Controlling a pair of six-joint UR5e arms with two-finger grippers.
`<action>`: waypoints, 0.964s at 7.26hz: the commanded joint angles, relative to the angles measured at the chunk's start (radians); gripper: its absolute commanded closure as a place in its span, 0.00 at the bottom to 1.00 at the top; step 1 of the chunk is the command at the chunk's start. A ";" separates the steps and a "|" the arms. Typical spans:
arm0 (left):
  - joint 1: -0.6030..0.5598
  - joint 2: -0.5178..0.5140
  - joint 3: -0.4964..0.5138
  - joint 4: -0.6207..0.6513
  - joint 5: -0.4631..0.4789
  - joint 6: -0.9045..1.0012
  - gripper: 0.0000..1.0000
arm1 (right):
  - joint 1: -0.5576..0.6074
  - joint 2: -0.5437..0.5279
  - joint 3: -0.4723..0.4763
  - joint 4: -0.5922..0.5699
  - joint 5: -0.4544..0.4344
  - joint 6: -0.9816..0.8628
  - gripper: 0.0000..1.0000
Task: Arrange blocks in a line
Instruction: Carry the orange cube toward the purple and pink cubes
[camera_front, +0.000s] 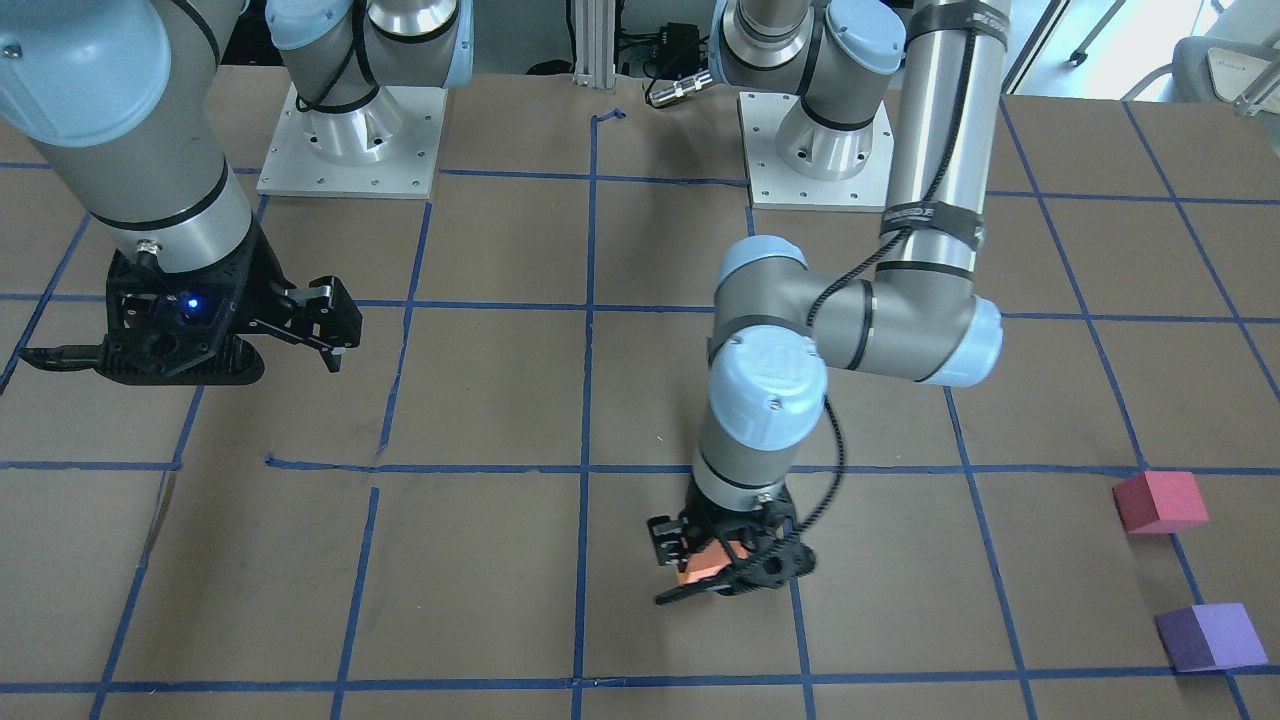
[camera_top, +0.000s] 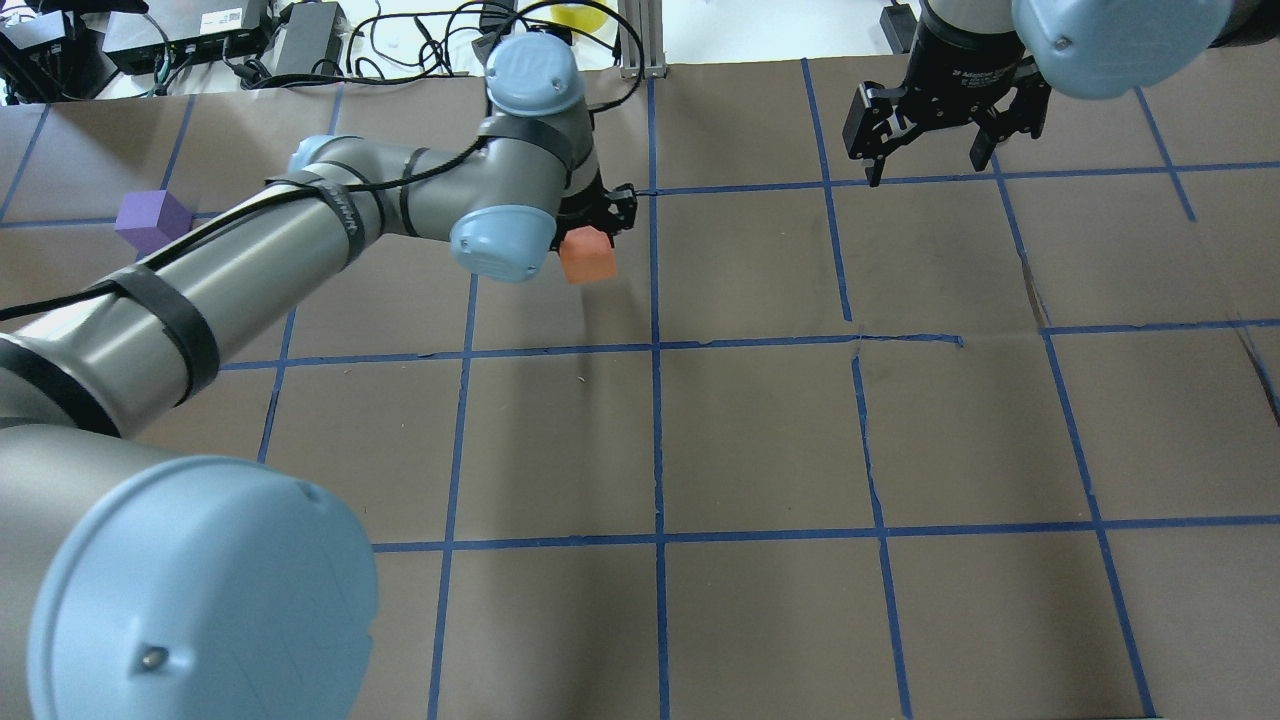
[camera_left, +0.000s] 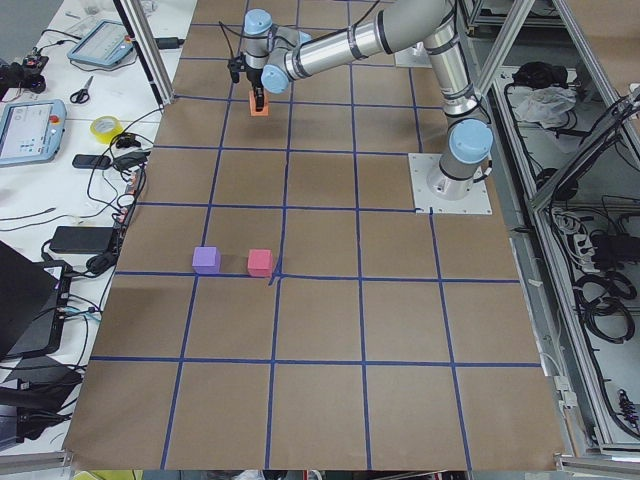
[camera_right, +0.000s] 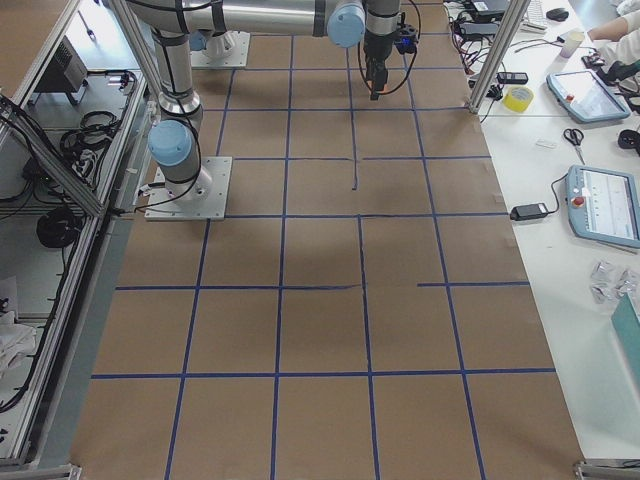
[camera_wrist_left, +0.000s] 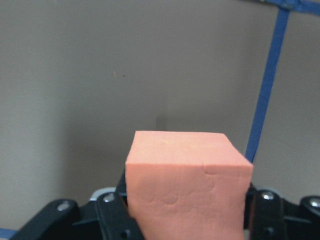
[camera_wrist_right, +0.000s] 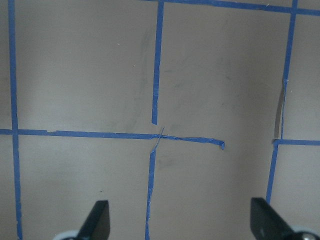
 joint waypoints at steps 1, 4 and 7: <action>0.173 0.037 -0.007 -0.020 -0.006 0.212 0.91 | 0.006 -0.020 0.001 0.013 0.002 0.007 0.00; 0.378 0.069 -0.004 -0.060 -0.011 0.378 1.00 | 0.007 -0.023 0.015 0.001 0.019 0.007 0.00; 0.555 0.073 0.010 -0.063 -0.015 0.770 1.00 | 0.001 -0.012 0.005 -0.028 0.014 0.010 0.00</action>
